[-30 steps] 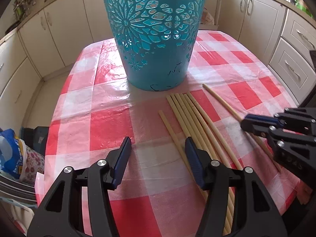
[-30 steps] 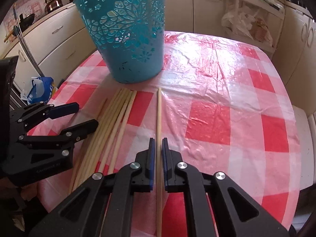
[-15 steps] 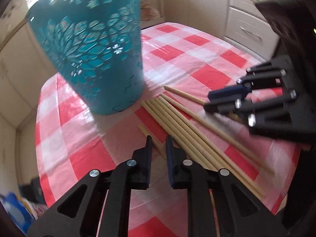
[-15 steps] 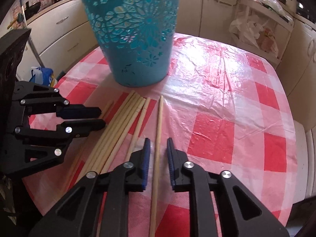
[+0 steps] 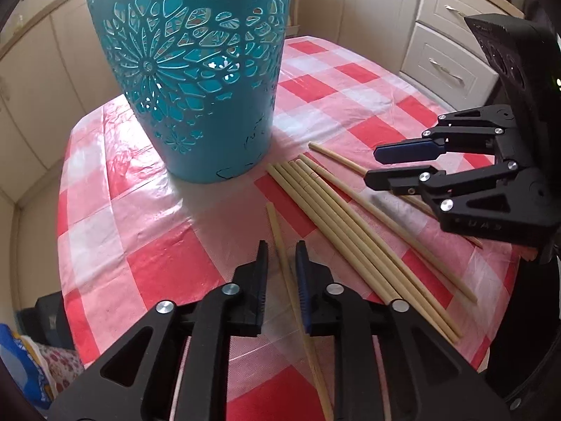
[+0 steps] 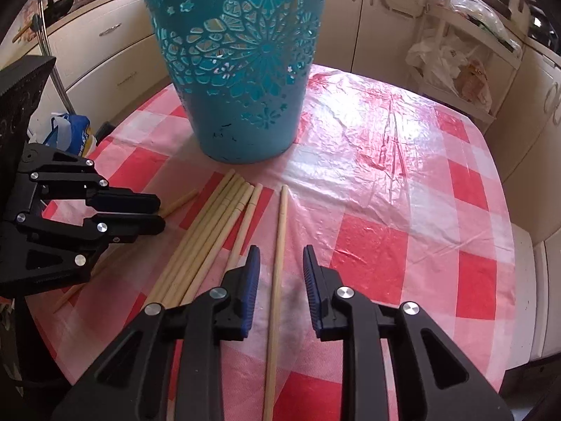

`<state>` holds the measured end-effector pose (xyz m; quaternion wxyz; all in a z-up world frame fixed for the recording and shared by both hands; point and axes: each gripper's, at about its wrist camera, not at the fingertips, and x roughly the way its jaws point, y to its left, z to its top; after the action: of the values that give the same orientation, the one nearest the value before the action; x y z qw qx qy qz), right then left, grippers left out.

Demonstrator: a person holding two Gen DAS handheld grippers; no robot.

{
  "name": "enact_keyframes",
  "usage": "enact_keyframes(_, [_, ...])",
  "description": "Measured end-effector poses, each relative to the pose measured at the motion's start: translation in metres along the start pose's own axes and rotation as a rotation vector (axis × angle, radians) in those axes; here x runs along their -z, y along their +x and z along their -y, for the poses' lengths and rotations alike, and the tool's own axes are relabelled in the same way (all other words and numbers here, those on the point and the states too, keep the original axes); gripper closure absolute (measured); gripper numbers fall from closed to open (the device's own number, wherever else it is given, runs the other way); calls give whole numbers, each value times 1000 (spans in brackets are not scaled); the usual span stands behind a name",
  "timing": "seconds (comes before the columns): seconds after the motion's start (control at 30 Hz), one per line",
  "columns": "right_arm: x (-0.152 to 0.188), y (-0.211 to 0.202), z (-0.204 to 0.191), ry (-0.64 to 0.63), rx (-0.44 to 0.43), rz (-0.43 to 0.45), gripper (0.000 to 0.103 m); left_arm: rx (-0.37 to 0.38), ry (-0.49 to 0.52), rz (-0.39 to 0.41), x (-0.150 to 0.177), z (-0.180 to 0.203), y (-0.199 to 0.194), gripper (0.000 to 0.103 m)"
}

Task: Organize utensils
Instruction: 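Grasp another wooden stick with the left tool while the right tool lifts its stick, then open the left tool over the teal bin while the right tool holds its stick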

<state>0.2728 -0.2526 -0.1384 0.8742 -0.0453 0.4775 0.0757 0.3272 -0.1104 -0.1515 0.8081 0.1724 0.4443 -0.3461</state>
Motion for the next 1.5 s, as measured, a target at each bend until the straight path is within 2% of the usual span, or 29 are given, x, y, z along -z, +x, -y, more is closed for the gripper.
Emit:
enact_keyframes(0.1, [2, 5, -1, -24, 8, 10, 90, -81, -2, -16, -1, 8, 2, 77])
enact_keyframes(0.13, [3, 4, 0, -19, 2, 9, 97, -100, -13, -20, -1, 8, 0, 74])
enact_keyframes(0.27, [4, 2, 3, 2, -4, 0, 97, -143, -75, -33, -2, 8, 2, 69])
enact_keyframes(0.4, [1, 3, -1, -42, 3, -25, 97, -180, -79, -31, -2, 11, 3, 68])
enact_keyframes(0.43, [1, 3, -2, -48, 2, -28, 97, -180, -87, -28, -2, 10, 3, 69])
enact_keyframes(0.47, [0, 3, -1, -48, -3, -29, 97, -170, -97, -25, -2, 10, 3, 83])
enact_keyframes(0.5, [0, 3, -1, -38, -11, -28, 97, -149, -108, -23, -2, 9, 3, 93])
enact_keyframes(0.53, [1, 3, 1, -20, -23, -28, 97, -159, -105, -21, -3, 10, 3, 98])
enact_keyframes(0.7, [6, -2, 7, 53, -72, -24, 97, -150, -117, -13, -1, 11, 1, 98])
enact_keyframes(0.8, [5, 1, 5, 30, -58, -39, 97, -142, -149, -21, -1, 8, 1, 97])
enact_keyframes(0.93, [3, 1, -2, -27, -35, -42, 97, -168, -138, -23, -2, 9, 2, 90])
enact_keyframes(1.0, [6, 0, -3, -27, -32, -33, 97, -171, -132, -21, -2, 10, 2, 90])
enact_keyframes(1.07, [9, -2, 0, 2, -39, -24, 97, -173, -126, -15, -2, 11, 1, 98])
enact_keyframes(1.2, [18, -13, 3, 70, -73, 31, 97, -192, -112, -2, 1, 16, -1, 98])
enact_keyframes(1.5, [32, -38, 17, 260, -179, 223, 97, -198, -126, 24, 5, 16, -11, 98])
